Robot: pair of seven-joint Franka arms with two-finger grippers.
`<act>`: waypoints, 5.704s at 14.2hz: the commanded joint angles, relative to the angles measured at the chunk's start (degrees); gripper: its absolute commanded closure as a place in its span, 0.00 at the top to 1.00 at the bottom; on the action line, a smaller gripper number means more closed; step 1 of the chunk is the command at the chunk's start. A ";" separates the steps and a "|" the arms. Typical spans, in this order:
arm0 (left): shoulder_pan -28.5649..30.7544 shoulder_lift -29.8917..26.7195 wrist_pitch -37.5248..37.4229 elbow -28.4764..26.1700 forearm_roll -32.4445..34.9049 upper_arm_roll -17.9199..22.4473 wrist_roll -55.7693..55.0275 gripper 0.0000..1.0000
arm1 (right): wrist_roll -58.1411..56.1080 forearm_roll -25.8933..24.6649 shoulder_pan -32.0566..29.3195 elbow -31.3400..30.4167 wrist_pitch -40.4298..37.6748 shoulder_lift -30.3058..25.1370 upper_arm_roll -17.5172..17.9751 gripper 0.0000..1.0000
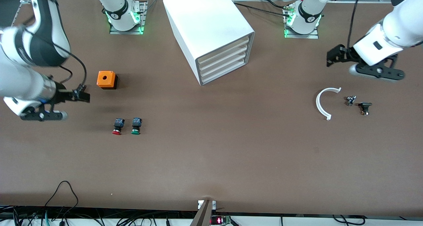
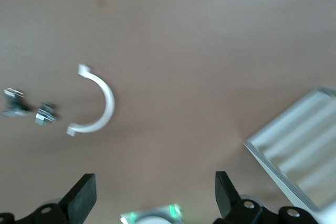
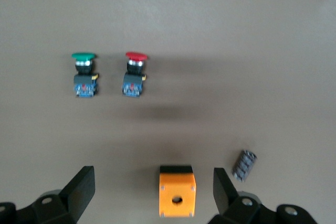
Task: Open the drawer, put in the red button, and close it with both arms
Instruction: 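Move the right gripper over the red button while the left gripper reaches the drawer, then open the drawer with the left gripper while the right gripper grasps the button, then lift the red button over the open drawer with the right gripper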
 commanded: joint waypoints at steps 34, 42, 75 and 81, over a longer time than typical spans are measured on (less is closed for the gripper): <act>-4.09 21.75 29.71 -36.30 -72.28 -16.28 61.29 0.57 | 3.89 12.16 2.43 -1.34 21.60 18.39 0.00 0.00; -5.33 21.75 29.80 -36.74 -72.11 -16.28 60.94 0.00 | 22.15 13.30 5.15 11.15 5.07 18.48 1.14 0.00; 9.44 24.30 3.61 6.93 -9.74 -13.91 -1.90 1.00 | 111.28 5.67 42.76 27.96 10.66 22.51 7.38 0.00; 7.25 22.99 4.05 7.91 13.58 -14.09 -7.09 1.00 | 118.49 4.60 45.24 23.82 20.17 24.72 7.38 0.00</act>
